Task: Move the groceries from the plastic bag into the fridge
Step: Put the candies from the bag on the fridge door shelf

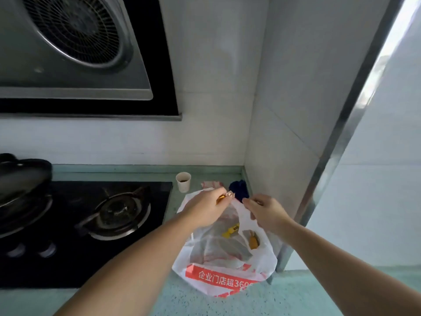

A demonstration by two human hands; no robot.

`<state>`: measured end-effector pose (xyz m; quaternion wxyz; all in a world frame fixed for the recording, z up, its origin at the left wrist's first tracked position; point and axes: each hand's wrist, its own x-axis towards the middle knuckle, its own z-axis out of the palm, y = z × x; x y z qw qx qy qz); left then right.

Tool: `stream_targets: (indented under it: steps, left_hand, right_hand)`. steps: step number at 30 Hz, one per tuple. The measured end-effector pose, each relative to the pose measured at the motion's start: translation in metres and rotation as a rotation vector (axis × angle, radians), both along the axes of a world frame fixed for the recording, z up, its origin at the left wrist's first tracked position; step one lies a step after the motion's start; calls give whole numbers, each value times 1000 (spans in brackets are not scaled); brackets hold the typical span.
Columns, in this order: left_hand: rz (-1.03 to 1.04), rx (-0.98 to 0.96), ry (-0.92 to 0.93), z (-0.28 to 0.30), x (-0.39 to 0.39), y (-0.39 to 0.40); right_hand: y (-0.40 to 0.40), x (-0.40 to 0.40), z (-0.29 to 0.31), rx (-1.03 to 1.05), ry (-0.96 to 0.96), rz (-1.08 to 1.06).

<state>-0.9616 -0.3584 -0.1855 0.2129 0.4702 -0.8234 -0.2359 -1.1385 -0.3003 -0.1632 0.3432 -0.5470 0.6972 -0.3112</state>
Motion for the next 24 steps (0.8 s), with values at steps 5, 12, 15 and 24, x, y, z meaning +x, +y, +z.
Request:
stream_targets:
  steps: [5, 12, 15, 24]
  left_hand:
    - [172, -57, -1, 28, 8, 72]
    - [401, -50, -48, 56, 24, 164]
    - [480, -76, -6, 73, 42, 204]
    - [805, -166, 37, 99, 159, 352]
  right_hand:
    - [39, -4, 16, -72, -68, 106]
    - [102, 4, 31, -101, -249, 229]
    - [118, 16, 40, -90, -223, 237]
    - [205, 120, 97, -228, -264, 475]
